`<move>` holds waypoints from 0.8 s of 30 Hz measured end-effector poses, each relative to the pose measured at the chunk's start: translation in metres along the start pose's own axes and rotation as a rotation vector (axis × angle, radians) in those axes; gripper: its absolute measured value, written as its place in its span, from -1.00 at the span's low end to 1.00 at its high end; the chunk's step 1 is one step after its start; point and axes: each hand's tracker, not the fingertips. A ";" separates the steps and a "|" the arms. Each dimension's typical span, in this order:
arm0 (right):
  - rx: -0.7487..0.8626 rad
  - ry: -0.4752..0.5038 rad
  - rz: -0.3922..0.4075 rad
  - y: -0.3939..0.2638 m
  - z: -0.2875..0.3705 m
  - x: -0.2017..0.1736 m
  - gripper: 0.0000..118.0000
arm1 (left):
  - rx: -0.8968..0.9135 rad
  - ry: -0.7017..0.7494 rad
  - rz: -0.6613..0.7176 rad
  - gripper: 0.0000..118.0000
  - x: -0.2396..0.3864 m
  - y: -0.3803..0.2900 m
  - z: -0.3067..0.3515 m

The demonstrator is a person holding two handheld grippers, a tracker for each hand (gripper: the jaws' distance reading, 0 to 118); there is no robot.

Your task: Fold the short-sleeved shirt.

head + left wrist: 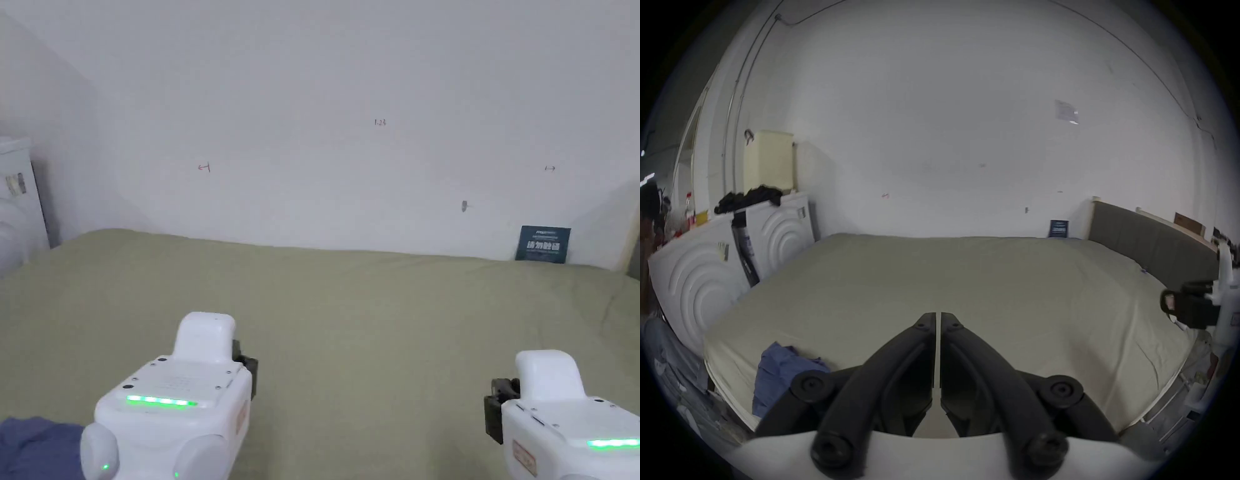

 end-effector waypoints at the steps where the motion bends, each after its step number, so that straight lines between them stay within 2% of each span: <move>1: 0.016 -0.007 -0.010 0.003 0.002 0.001 -0.97 | 0.046 0.006 -0.025 -0.97 0.010 0.000 0.006; 4: 0.041 -0.026 -0.043 0.008 0.006 0.000 -0.97 | 0.085 0.015 0.049 -0.97 0.033 0.003 0.017; 6: 0.048 -0.064 -0.057 0.009 0.007 -0.002 -0.97 | 0.077 -0.013 0.045 -0.97 0.042 0.007 0.016; 8: 0.068 -0.088 -0.061 0.011 0.011 -0.007 -0.97 | 0.077 0.025 0.007 -0.97 0.047 0.009 0.016; 13: 0.086 -0.105 -0.029 0.016 0.015 -0.025 -0.97 | 0.103 0.015 0.011 -0.97 0.055 0.023 0.019; 24: 0.139 -0.129 -0.056 0.027 0.025 -0.028 -0.97 | 0.112 0.018 0.026 -0.97 0.049 0.035 0.023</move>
